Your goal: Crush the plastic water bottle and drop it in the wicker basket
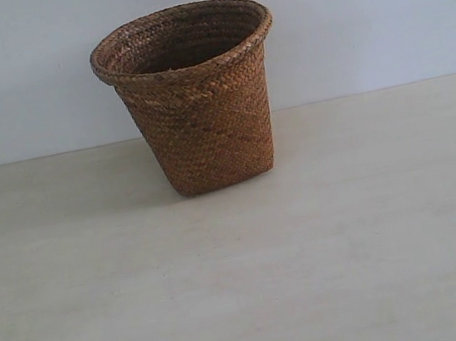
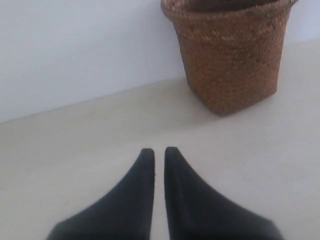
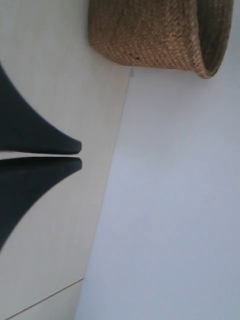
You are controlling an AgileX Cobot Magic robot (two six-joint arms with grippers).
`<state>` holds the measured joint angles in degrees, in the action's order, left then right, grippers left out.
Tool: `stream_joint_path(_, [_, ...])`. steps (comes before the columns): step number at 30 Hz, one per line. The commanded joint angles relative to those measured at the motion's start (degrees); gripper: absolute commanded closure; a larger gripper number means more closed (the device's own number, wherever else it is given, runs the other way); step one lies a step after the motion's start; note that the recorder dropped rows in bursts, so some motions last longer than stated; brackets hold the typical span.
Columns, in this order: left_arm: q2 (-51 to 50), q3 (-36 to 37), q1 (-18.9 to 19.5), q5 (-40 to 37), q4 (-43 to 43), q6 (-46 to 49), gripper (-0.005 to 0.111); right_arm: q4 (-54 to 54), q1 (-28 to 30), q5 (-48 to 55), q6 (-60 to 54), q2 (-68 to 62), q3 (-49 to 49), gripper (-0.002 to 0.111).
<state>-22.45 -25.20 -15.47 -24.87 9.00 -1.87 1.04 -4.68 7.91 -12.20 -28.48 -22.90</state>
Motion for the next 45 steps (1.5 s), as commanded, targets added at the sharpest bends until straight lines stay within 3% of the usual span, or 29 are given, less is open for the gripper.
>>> stream_joint_path(1, [10.37, 3.56, 0.09, 2.48, -0.62, -1.13, 0.102, 1.39, -1.09, -2.54, -0.34, 6.33, 1.50, 0.108])
stream_joint_path(6, [22.17, 6.42, 0.09, 2.20, -0.92, -6.76, 0.102, 1.84, -1.09, -0.48, 4.62, 14.76, 4.87, 0.108])
stream_joint_path(10, [22.45, 7.36, 0.09, 4.50, -2.12, -10.37, 0.102, 2.12, -1.09, -1.61, 5.30, 18.92, 9.01, 0.108])
stream_joint_path(17, [22.45, 16.03, 0.09, 16.77, -2.71, -10.37, 0.102, 2.12, -1.09, -1.37, 5.30, 19.84, 13.49, 0.108])
stream_joint_path(39, [22.45, 18.40, 0.09, 17.68, -3.37, -10.56, 0.102, 2.12, -1.09, 1.74, 5.56, 19.84, 14.21, 0.108])
stream_joint_path(45, [22.45, 20.15, 0.90, 16.29, -9.00, -1.58, 0.102, 2.12, -1.09, 1.63, 5.75, 19.84, 14.21, 0.108])
